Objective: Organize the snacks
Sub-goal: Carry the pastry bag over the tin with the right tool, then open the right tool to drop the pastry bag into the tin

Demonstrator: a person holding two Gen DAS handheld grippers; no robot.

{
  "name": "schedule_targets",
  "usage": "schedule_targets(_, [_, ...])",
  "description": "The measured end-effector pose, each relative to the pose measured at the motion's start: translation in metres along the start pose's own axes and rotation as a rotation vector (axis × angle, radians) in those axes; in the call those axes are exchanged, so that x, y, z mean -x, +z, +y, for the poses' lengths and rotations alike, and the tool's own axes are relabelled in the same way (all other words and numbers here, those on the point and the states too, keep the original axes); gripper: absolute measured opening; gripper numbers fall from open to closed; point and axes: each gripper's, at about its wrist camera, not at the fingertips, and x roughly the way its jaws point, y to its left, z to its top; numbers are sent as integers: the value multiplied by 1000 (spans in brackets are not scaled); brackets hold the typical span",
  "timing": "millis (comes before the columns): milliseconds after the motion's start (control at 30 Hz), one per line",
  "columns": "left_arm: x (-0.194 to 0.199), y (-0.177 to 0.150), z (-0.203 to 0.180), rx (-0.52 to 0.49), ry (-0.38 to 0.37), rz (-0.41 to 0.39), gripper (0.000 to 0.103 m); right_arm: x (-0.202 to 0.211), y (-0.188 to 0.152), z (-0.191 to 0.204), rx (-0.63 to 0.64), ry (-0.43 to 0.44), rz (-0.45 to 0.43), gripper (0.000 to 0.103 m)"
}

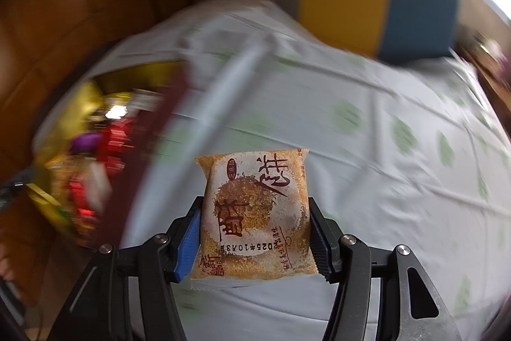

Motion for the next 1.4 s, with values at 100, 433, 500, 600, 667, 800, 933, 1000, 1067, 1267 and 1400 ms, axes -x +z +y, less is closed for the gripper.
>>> schedule_targets(100, [2,1,6,11,7,-7,39,4,15,44,84,77,-28,60])
schedule_targets(433, [-1,-2,23,45,10,5,39,-58,54,148,193,210,58,61])
schedule_targets(500, [-3,-4,23,45,5,14,39,-76,55,157,197,195,86,61])
schedule_targets(600, [-6,-7,24,46,-2,26,39,-94,52,160,188,191,123,62])
schedule_targets(667, [-7,-8,24,45,-4,28,39,-91,50,157,174,207,120,67])
schedule_targets(800, [-9,-8,24,53,-4,30,39,-72,44,145,164,229,91,68])
schedule_targets(933, [-8,-10,22,51,-8,28,39,-58,33,135,165,243,67,68])
schedule_targets(1000, [-9,-10,19,48,-10,30,39,-59,28,139,185,232,65,60])
schedule_targets(1067, [-8,-11,16,39,-13,31,39,-67,27,145,212,193,76,32])
schedule_targets(1267, [-6,-11,10,18,-14,30,39,-82,31,143,171,187,88,20])
schedule_targets(1400, [-6,-11,8,14,-10,30,40,-85,31,146,182,177,86,20])
